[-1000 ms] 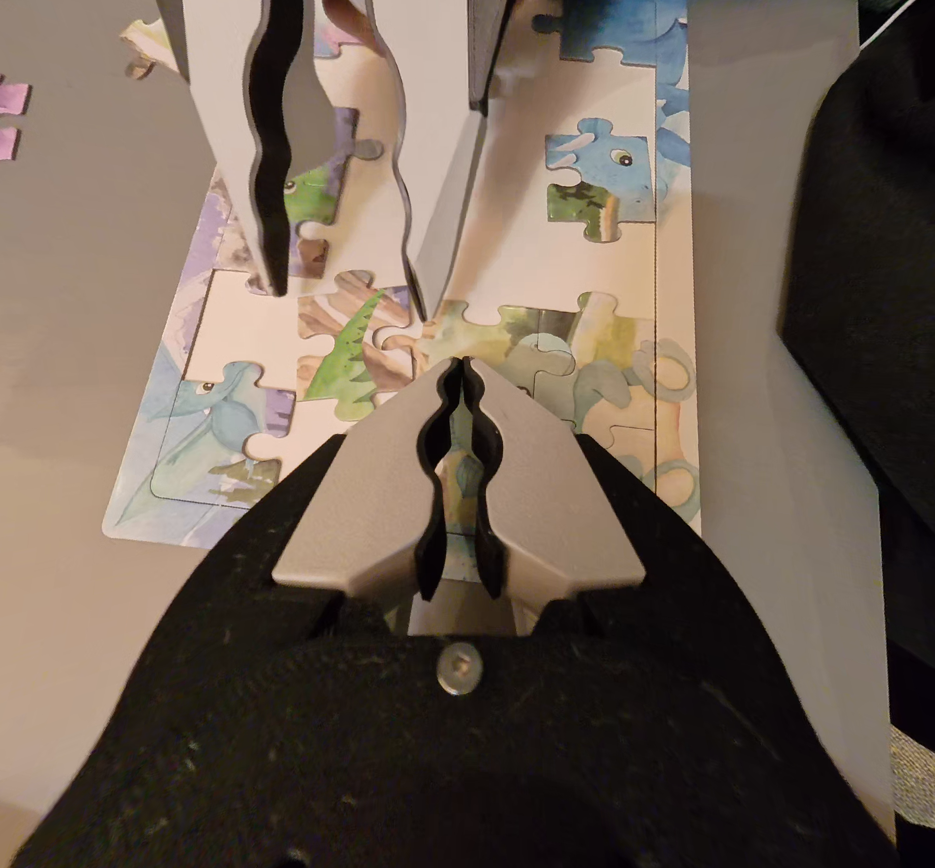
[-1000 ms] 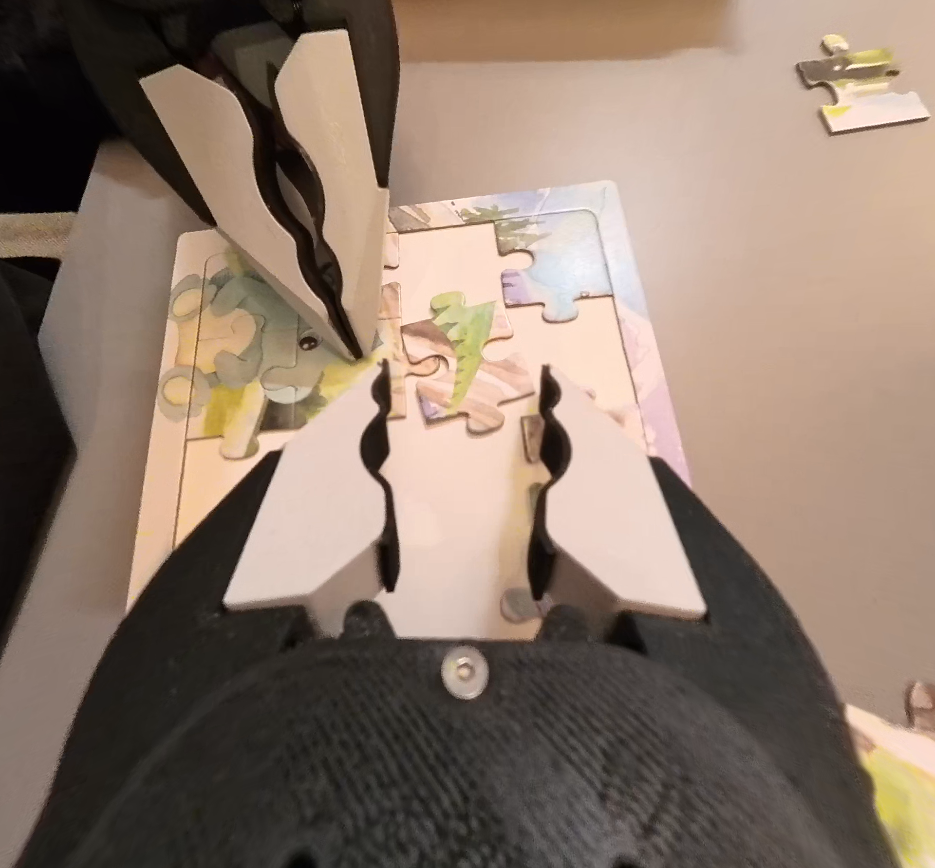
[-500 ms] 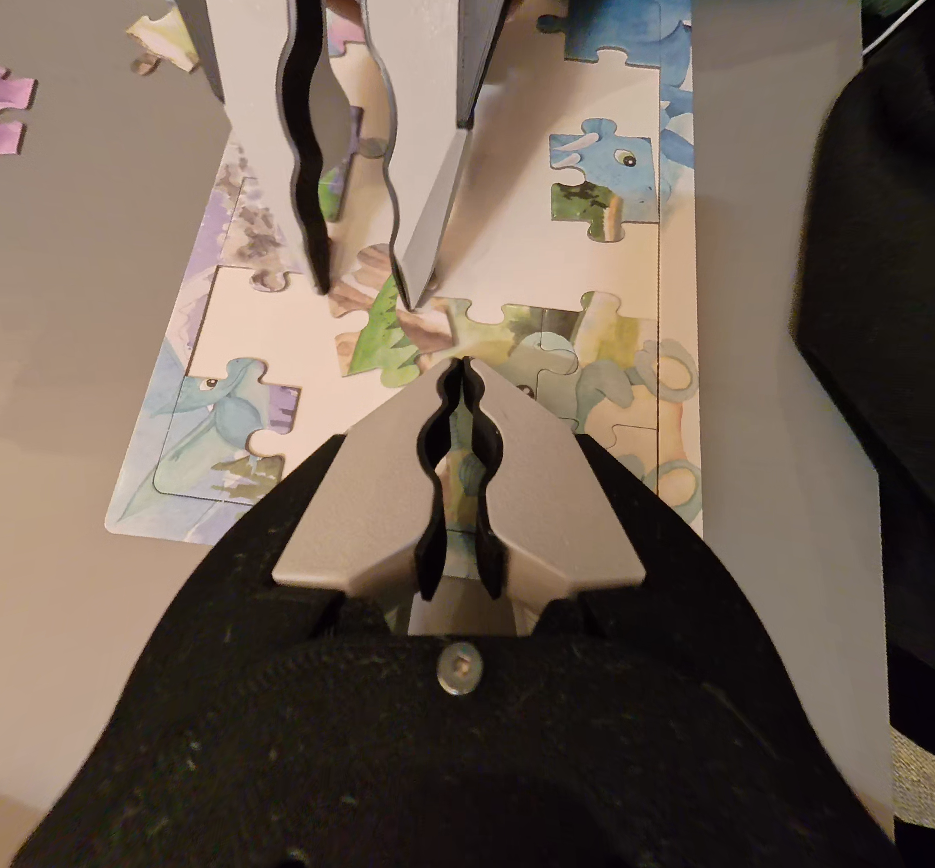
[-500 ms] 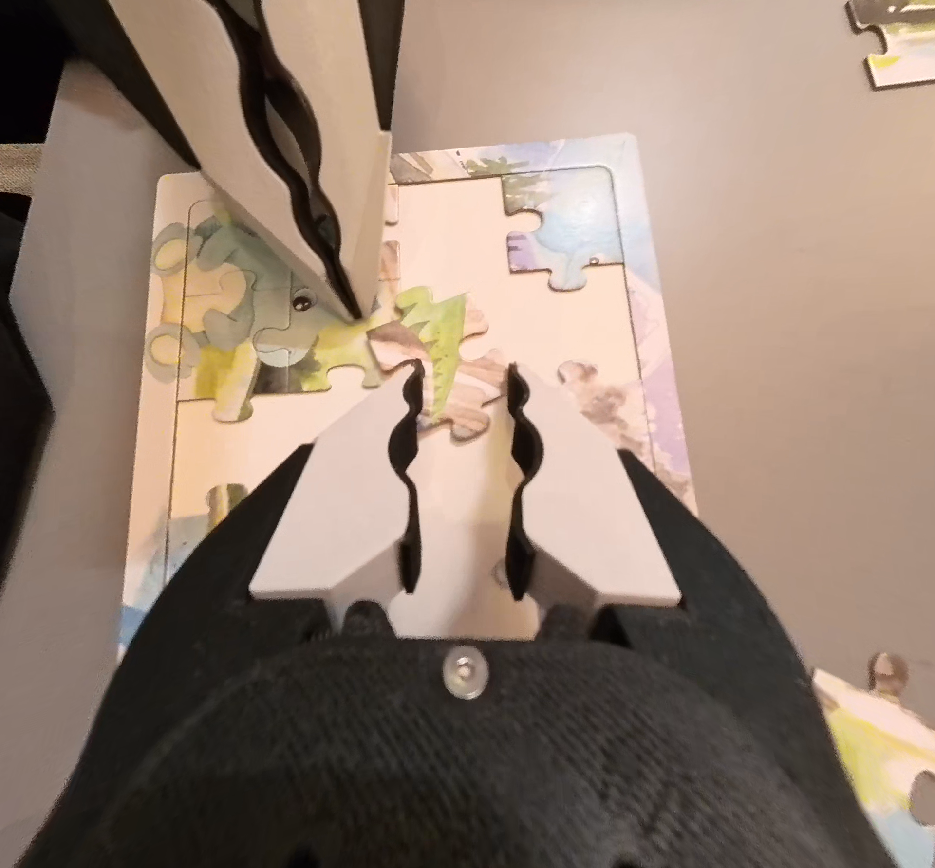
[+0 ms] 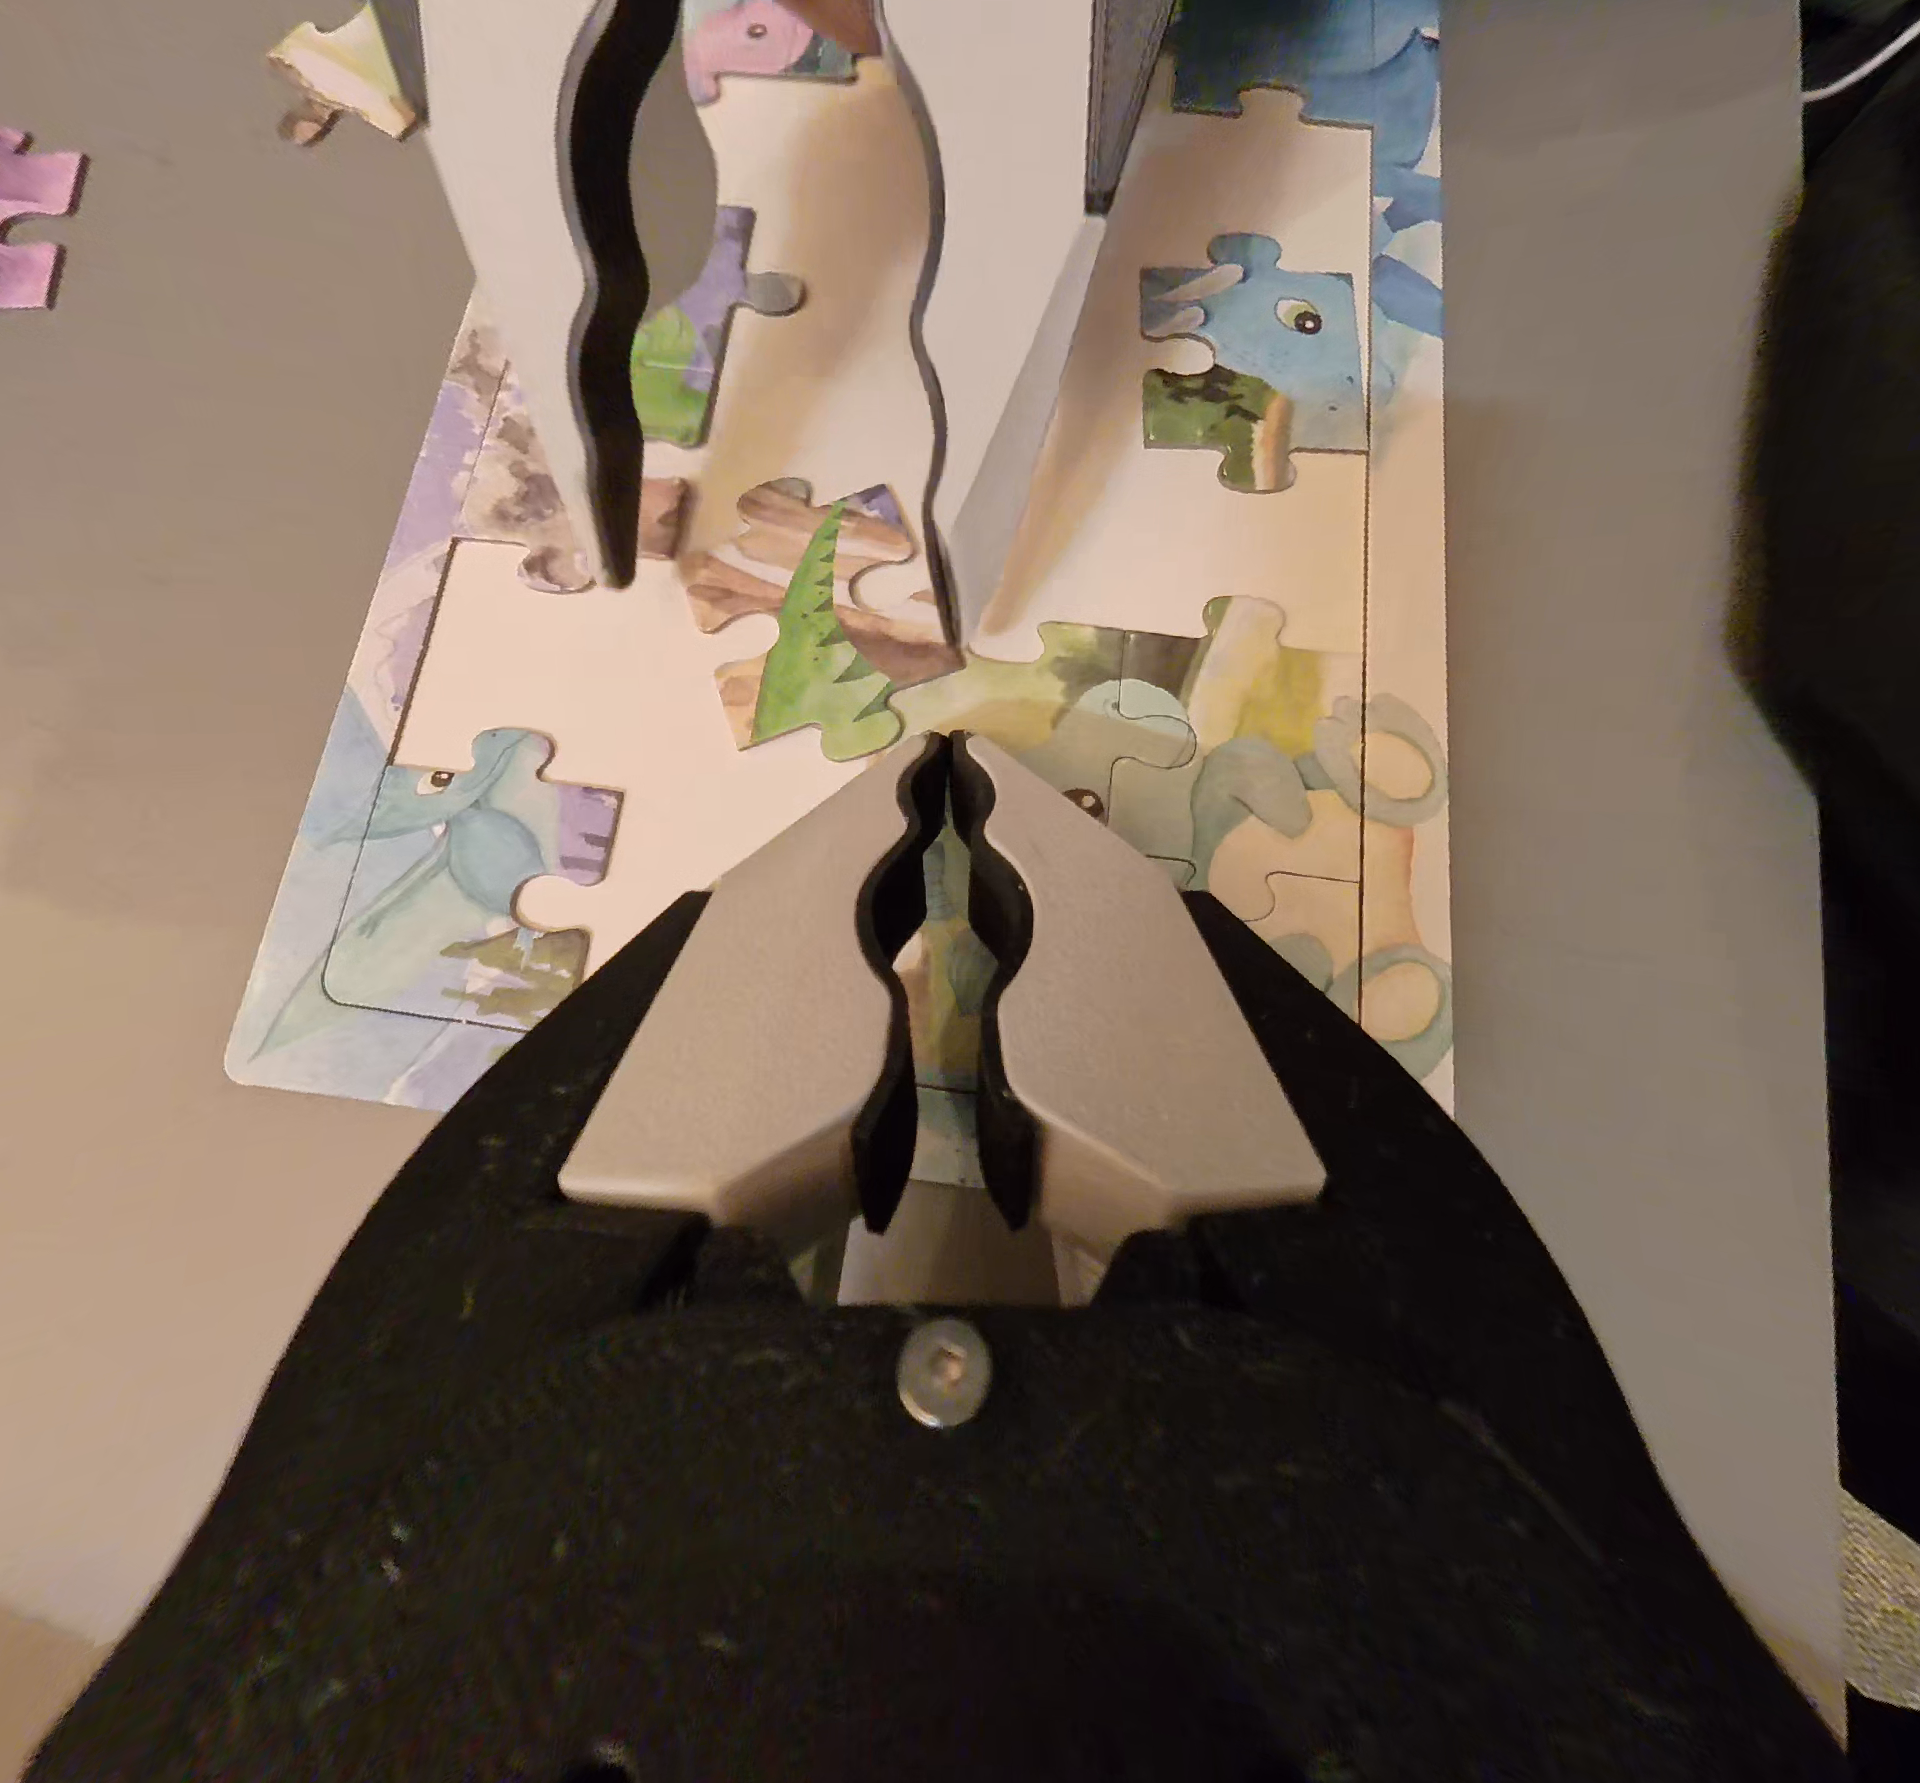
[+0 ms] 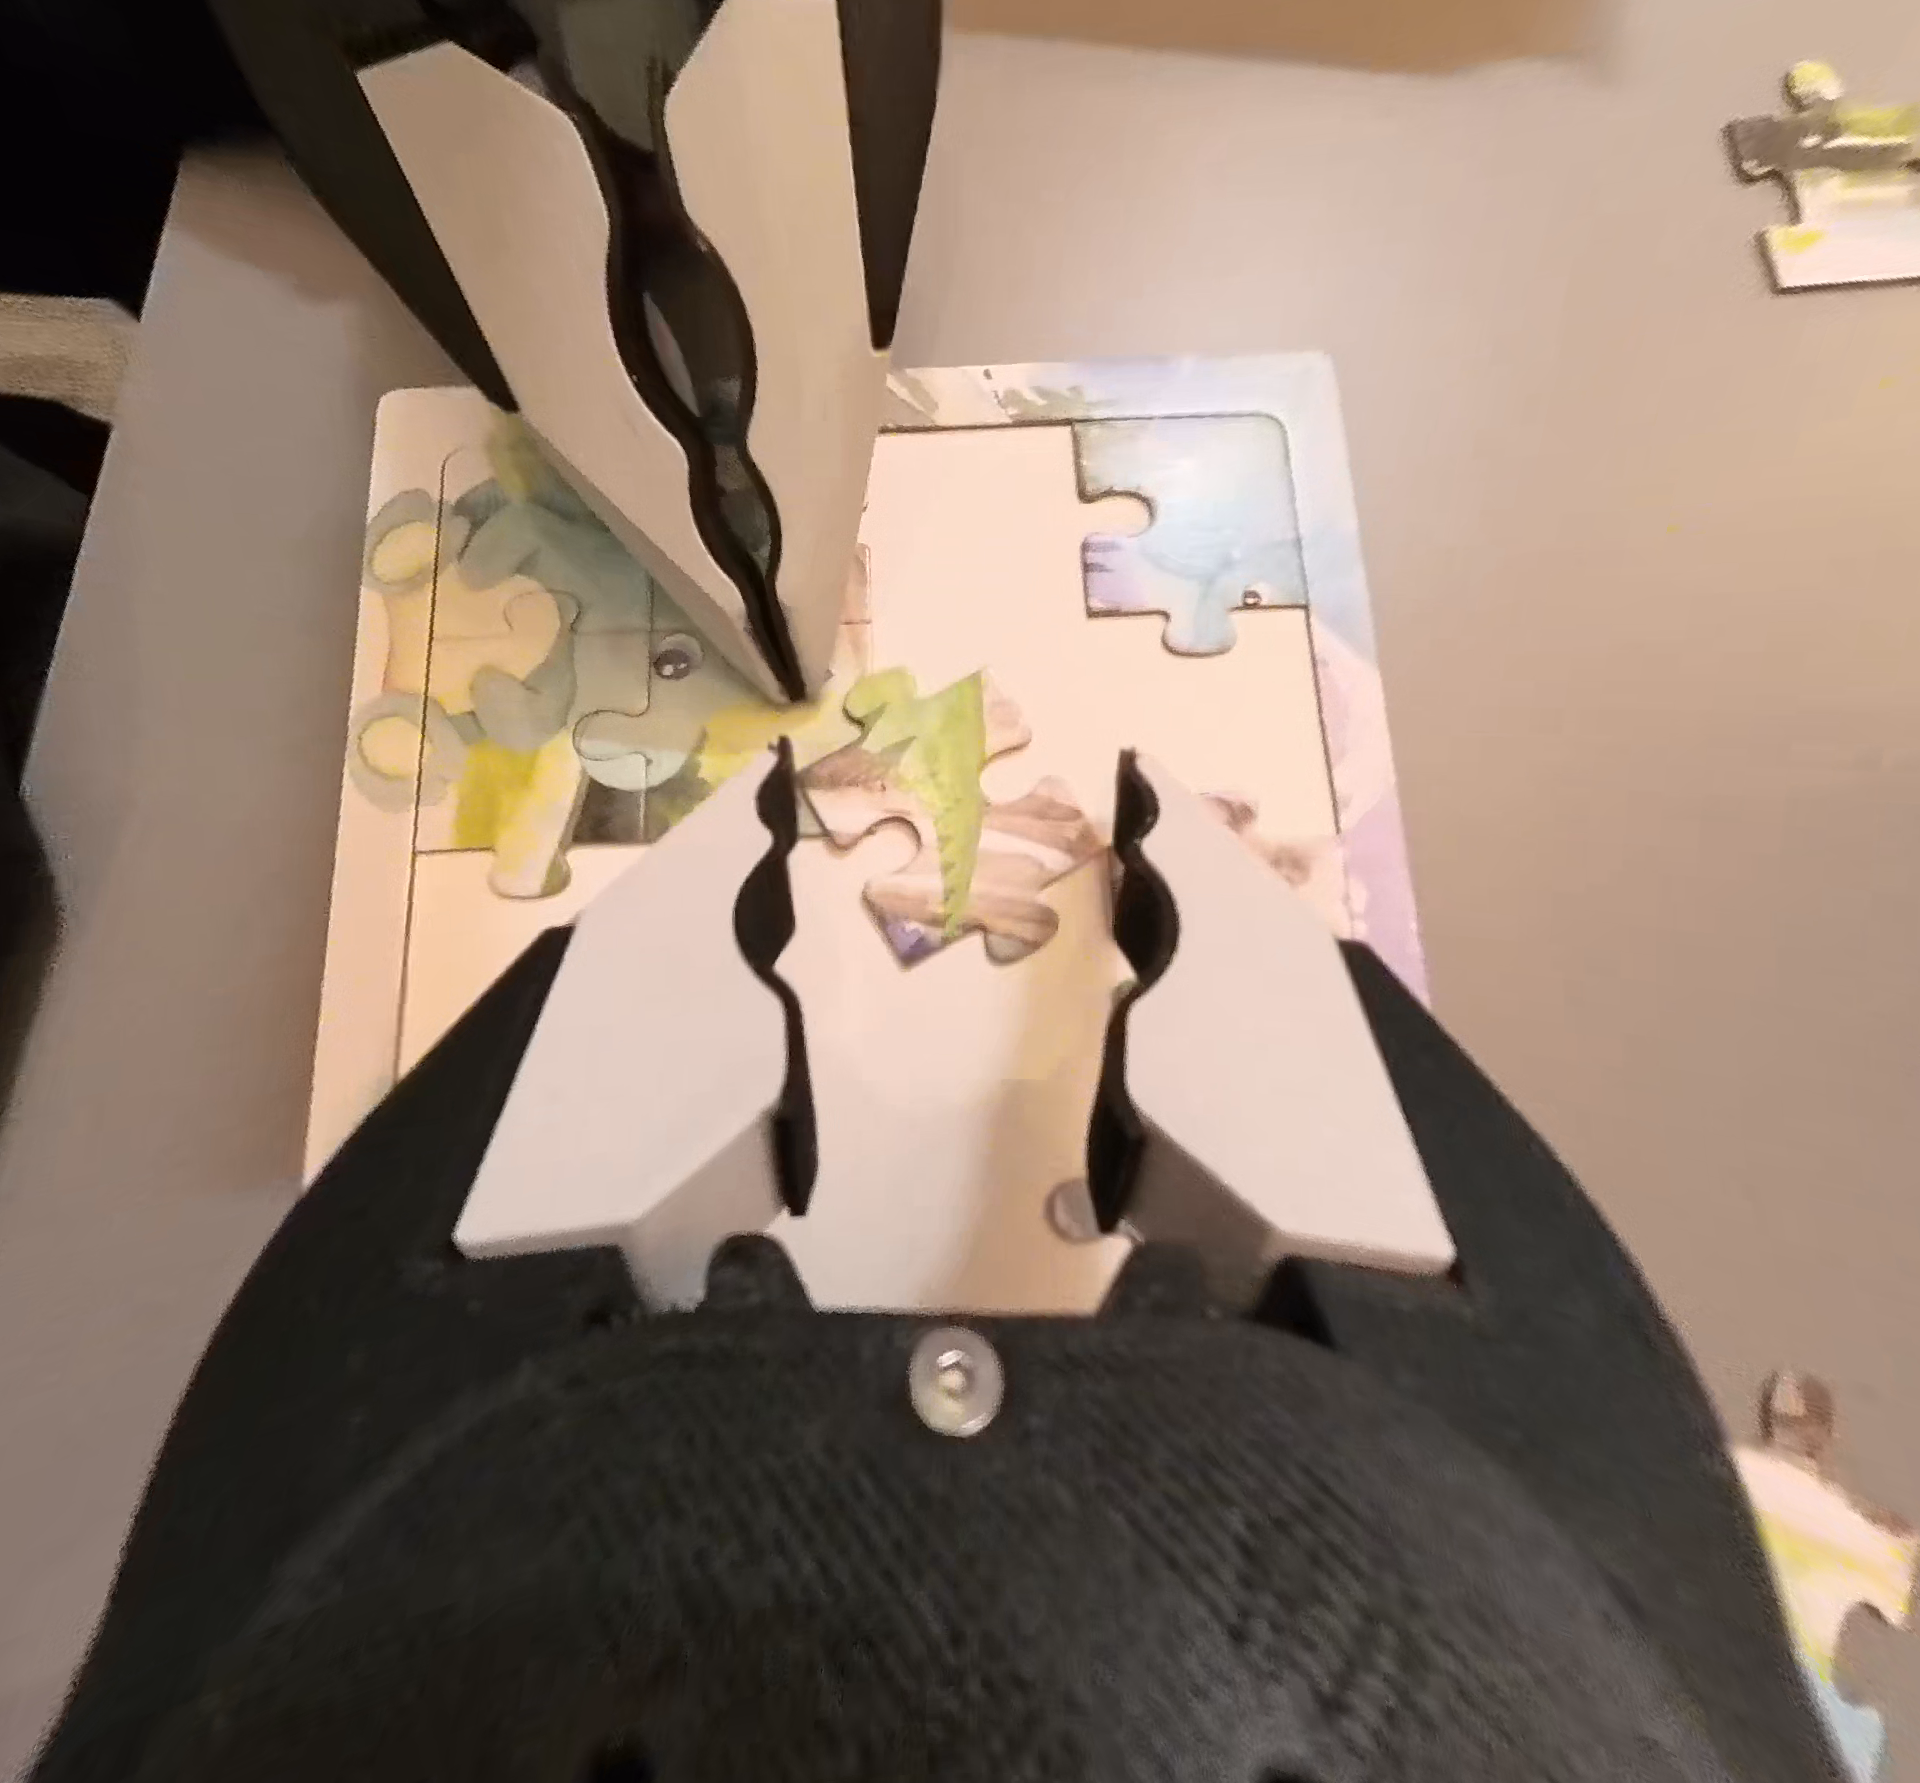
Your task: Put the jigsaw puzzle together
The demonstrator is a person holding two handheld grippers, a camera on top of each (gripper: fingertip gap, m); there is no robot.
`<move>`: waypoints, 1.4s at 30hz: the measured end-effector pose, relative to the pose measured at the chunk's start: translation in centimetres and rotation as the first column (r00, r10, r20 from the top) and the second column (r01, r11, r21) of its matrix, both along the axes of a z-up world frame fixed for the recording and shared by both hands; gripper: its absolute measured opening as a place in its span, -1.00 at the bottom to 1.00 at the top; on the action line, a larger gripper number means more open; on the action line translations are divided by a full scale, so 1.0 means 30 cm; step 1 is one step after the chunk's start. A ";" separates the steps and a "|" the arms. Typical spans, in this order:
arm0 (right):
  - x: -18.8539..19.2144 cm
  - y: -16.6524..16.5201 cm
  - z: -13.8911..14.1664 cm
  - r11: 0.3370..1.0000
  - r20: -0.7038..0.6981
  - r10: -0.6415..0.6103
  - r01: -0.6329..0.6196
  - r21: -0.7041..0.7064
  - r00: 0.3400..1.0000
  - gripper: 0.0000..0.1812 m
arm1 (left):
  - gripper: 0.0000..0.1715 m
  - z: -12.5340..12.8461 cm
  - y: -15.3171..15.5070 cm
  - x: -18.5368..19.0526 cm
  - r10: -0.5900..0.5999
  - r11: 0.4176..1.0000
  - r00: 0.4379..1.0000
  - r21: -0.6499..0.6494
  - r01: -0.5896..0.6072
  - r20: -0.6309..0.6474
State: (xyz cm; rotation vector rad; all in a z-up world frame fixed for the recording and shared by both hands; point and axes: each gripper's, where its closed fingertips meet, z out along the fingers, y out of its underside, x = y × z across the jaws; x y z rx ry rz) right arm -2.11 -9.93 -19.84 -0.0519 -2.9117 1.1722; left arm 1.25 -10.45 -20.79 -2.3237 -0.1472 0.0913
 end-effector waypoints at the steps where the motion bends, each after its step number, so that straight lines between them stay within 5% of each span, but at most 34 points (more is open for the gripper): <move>1: 0.004 0.000 -0.010 1.000 0.023 0.008 -0.009 0.012 1.000 -0.33 | -1.00 0.000 0.000 -0.003 0.005 1.000 1.000 -0.001 -0.005 -0.001; 5: 0.048 0.034 -0.024 0.999 0.117 0.016 -0.021 0.039 0.993 -0.33 | -1.00 -0.002 -0.003 -0.008 0.020 1.000 1.000 -0.006 -0.020 -0.009; 13: 0.082 0.134 -0.030 0.994 0.066 -0.076 0.070 0.090 0.995 -0.40 | -1.00 -0.004 -0.006 -0.011 0.032 0.999 0.999 -0.012 -0.032 -0.029; 22: 0.037 0.038 -0.032 0.989 -0.047 -0.143 0.145 0.036 0.989 -0.37 | -1.00 -0.004 -0.006 -0.010 0.031 0.999 0.999 -0.010 -0.031 -0.011; 27: 0.051 0.057 -0.036 0.987 -0.009 -0.156 0.157 0.043 0.988 -0.66 | -1.00 -0.004 -0.006 -0.010 0.031 0.999 0.999 -0.010 -0.031 -0.013; 42: 0.073 0.114 -0.036 0.989 0.003 -0.133 0.133 0.068 0.991 -0.67 | -1.00 -0.004 -0.006 -0.011 0.031 1.000 1.000 -0.007 -0.031 0.001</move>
